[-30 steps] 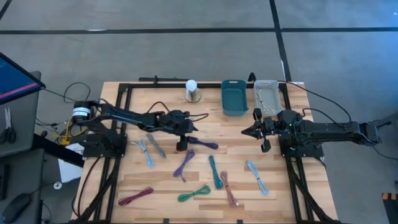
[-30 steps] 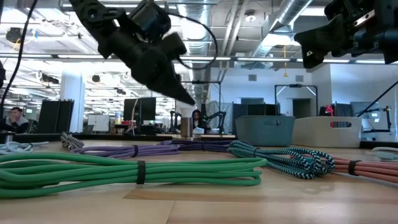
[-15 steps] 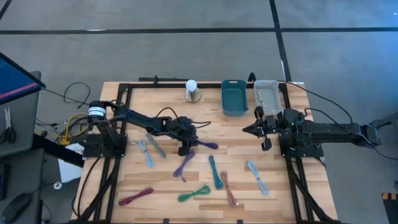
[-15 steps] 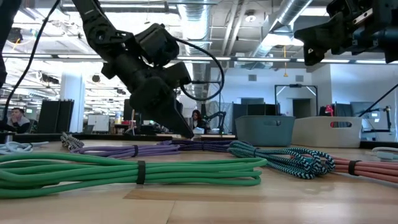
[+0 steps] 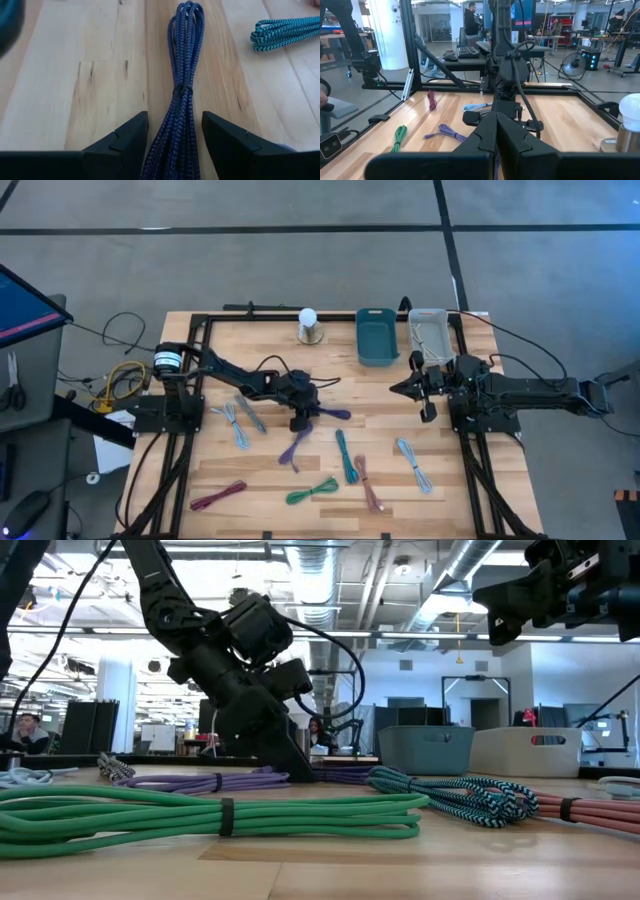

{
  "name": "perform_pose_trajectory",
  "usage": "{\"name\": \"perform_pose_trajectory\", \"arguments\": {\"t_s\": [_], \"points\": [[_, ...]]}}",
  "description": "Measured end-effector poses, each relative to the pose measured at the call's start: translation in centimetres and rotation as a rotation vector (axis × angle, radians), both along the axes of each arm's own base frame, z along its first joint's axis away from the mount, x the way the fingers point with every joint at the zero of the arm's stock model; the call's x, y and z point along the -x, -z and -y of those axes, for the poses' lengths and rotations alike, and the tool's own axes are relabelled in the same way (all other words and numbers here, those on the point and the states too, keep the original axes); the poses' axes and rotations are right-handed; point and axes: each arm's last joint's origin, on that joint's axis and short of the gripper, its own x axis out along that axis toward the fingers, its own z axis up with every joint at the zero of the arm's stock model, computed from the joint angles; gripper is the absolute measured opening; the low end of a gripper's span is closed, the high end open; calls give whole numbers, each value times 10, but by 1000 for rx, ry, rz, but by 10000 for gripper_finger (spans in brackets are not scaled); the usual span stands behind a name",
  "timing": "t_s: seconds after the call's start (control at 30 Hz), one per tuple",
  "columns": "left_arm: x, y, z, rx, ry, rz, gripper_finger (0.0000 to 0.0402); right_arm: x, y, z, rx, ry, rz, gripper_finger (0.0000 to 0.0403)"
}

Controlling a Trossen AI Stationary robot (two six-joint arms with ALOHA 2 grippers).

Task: Pick & Place USB Port
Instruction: Put the braided purple charger cable into the blue bin

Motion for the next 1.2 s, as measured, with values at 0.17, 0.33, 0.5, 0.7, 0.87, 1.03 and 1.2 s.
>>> {"name": "perform_pose_trajectory", "arguments": {"t_s": [0.17, 0.33, 0.5, 0.7, 0.87, 1.03, 1.2], "points": [[0, -1, 0, -3, -4, 3, 151, 0, 0, 0, 0, 0, 0, 1], [1, -1, 0, -2, -1, 2, 96, 0, 0, 0, 0, -1, 0, 1], [0, -1, 0, 1, 5, 5, 48, 0, 0, 0, 0, -1, 0, 1], [0, -2, 0, -10, -7, 22, 18, 0, 0, 0, 0, -1, 0, 1], [-1, -3, -1, -16, -15, 36, 21, 0, 0, 0, 0, -1, 0, 1], [-2, -6, -3, -59, -51, 52, 16, 0, 0, 0, 0, -1, 0, 1], [-3, -22, -5, -130, -83, 132, 16, 0, 0, 0, -1, 0, -3, 1]]}}
